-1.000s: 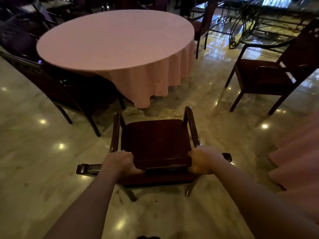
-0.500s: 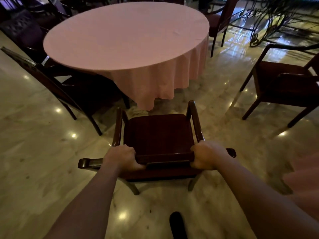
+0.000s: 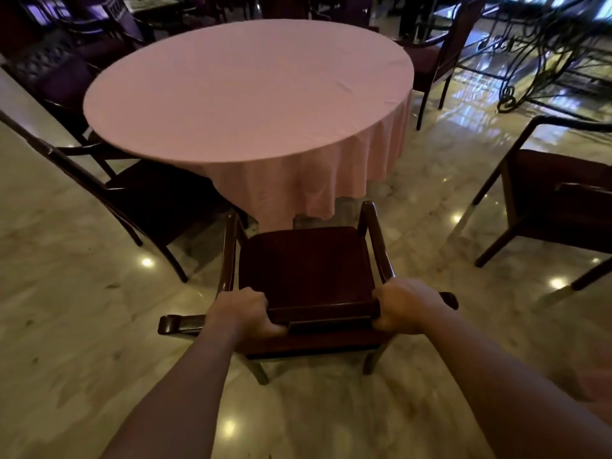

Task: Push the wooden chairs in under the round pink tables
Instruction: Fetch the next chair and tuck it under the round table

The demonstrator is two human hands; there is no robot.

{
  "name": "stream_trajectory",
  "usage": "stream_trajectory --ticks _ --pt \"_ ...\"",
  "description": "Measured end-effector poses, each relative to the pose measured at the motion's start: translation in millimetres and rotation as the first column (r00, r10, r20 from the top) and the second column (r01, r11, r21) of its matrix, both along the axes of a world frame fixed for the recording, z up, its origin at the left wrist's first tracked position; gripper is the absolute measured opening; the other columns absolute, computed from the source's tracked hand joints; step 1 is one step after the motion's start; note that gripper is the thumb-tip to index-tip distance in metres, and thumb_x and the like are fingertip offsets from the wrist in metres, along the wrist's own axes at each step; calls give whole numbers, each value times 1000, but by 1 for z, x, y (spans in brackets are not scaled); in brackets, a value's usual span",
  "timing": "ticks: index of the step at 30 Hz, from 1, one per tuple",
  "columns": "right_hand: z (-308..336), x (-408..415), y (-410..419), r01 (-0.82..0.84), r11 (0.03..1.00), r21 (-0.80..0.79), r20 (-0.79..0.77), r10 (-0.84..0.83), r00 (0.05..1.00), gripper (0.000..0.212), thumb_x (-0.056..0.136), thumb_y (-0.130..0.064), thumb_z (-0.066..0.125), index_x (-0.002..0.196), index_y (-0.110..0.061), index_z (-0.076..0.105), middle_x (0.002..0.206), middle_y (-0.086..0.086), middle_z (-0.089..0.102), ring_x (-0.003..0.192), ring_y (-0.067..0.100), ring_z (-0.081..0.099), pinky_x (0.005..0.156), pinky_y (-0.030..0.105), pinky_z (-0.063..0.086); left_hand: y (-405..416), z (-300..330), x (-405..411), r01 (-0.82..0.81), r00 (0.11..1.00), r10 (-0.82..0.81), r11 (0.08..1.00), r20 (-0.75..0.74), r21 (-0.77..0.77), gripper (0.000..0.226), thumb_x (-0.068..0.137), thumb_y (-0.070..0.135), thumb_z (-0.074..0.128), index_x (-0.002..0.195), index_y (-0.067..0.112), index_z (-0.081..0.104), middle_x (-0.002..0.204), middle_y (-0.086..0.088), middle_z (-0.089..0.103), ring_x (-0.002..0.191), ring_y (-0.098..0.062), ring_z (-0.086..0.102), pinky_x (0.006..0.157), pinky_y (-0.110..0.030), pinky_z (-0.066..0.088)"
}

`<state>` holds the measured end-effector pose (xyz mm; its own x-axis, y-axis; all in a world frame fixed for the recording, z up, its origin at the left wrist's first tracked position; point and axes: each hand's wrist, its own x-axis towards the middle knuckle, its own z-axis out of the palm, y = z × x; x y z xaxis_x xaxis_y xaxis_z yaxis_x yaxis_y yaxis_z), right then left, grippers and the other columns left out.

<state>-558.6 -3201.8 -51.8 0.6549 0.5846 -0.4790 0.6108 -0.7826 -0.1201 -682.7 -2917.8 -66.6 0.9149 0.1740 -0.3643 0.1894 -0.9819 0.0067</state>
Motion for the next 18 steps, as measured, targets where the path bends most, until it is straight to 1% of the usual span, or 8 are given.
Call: stream_trajectory --ticks 3,6,8,11,14,15,18 --pt "-2 34 -2 -10 1000 -8 0 10 1000 24 81 -49 65 93 -29 68 85 -10 64 76 9 63 72 30 58 -4 0 29 -7 1000 7 1000 -4 -2 61 70 84 52 77 26 69 71 10 64 68 -12 63 64 -33 46" --pt "-2 67 -3 -13 1000 -9 -12 13 1000 26 81 -50 66 96 -29 68 89 -10 64 79 8 63 76 31 60 -7 0 57 -23 1000 23 1000 4 -17 59 71 84 55 74 26 68 70 10 64 65 -11 61 63 -32 44" --pt "-2 90 -2 -26 1000 -15 -11 26 1000 28 81 -51 65 98 -30 68 89 -10 64 79 8 64 76 33 60 -8 1 77 -19 1000 19 1000 9 -9 58 72 84 55 71 26 64 68 10 61 63 -12 59 64 -32 43" --pt "1 126 -1 -41 999 -19 -10 41 999 27 82 -51 65 97 -30 67 89 -10 63 79 10 64 76 34 60 -9 4 111 -35 999 35 999 15 0 58 71 84 55 71 26 64 68 10 60 66 -14 59 67 -34 44" --pt "3 170 2 -59 998 -18 -8 59 998 24 82 -51 65 95 -31 67 89 -10 63 78 9 63 75 32 59 -12 6 148 -62 998 62 998 17 -21 58 72 83 56 71 26 65 68 10 62 67 -13 62 69 -34 47" --pt "4 196 2 -69 997 -19 -15 68 998 23 82 -50 65 95 -31 67 89 -10 64 78 8 63 74 30 58 -14 5 170 -73 997 74 997 20 -24 57 72 83 56 70 26 64 68 10 62 67 -13 62 68 -34 47" --pt "7 226 3 -91 995 -32 -20 90 996 22 83 -50 65 93 -31 66 89 -10 62 75 6 60 64 24 50 -16 8 194 -89 996 89 995 5 -34 58 73 82 57 71 25 65 68 10 61 68 -12 62 69 -34 48"
